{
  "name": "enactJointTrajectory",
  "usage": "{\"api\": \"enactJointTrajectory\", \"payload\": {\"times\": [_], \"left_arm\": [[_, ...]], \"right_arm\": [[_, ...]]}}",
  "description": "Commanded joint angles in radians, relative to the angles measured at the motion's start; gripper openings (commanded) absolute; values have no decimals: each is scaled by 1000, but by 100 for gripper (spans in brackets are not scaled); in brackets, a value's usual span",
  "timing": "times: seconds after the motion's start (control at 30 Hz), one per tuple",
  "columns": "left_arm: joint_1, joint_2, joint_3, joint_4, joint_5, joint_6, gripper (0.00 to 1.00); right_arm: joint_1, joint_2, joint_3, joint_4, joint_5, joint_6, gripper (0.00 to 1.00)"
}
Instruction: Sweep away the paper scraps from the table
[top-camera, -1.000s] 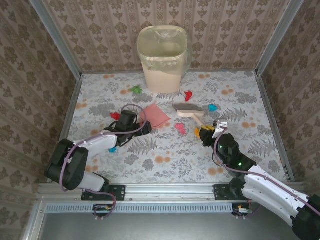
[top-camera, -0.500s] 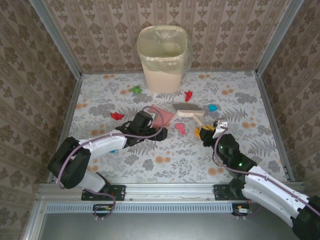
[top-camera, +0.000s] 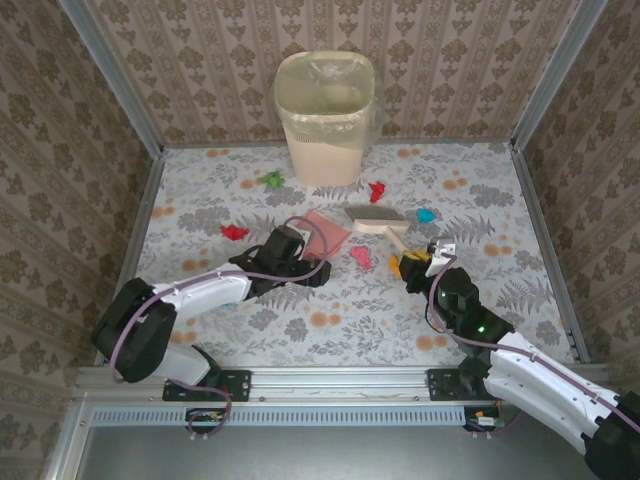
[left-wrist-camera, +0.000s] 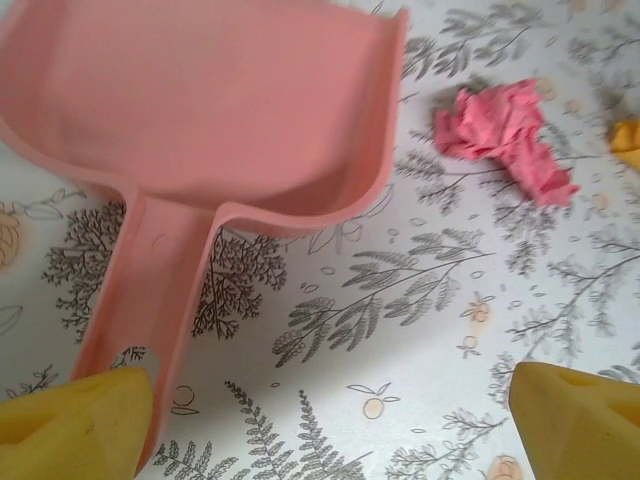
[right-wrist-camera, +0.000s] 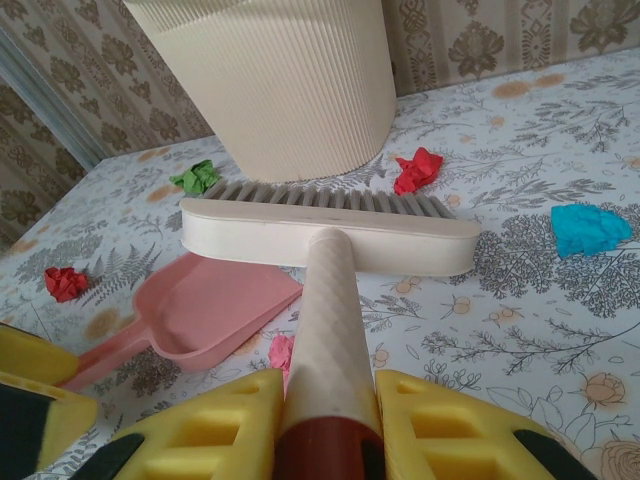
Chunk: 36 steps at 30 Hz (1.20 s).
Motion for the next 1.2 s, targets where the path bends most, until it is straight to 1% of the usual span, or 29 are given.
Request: {"api": "enactJointTrajectory", "payload": {"times": [0.0, 0.07, 0.2, 0.27, 0.33, 0.4, 0.53, 0.63, 0.7, 0.77, 0.83, 1.0, 1.17], "left_arm": [[2, -56, 4, -26, 7, 39, 94], [30, -68, 4, -42, -9, 47, 95], [132, -45, 11, -61, 21, 44, 95], [153, -37, 10, -44, 49, 59, 95], [153, -15, 22, -37, 73, 75, 95], [152, 25, 45, -39, 90, 84, 95], [150, 98, 59, -34, 69, 91, 94], [142, 128, 56, -6, 81, 95, 94], [121, 141, 59, 2, 82, 98, 93], [91, 151, 61, 3, 59, 103, 93], [63, 162, 65, 0, 29, 106, 90], [28, 201, 87, -22, -51, 107, 77], [-10, 181, 68, 10, -122, 114, 72]], "right_arm": [[7, -18, 25, 44, 19, -16, 0], [8, -17, 24, 47, 20, -16, 0], [7, -5, 25, 49, 18, -16, 0], [7, -1, 27, 49, 18, -15, 0], [7, 1, 26, 51, 18, -16, 0], [8, 1, 27, 51, 18, -15, 0], [7, 1, 28, 48, 19, -15, 0], [7, -1, 27, 49, 18, -15, 0], [7, -1, 27, 50, 17, -17, 0], [8, -1, 26, 51, 18, -17, 0], [7, -2, 25, 53, 17, -18, 0], [8, -4, 24, 53, 17, -20, 0], [8, -4, 23, 55, 15, -21, 0]]}}
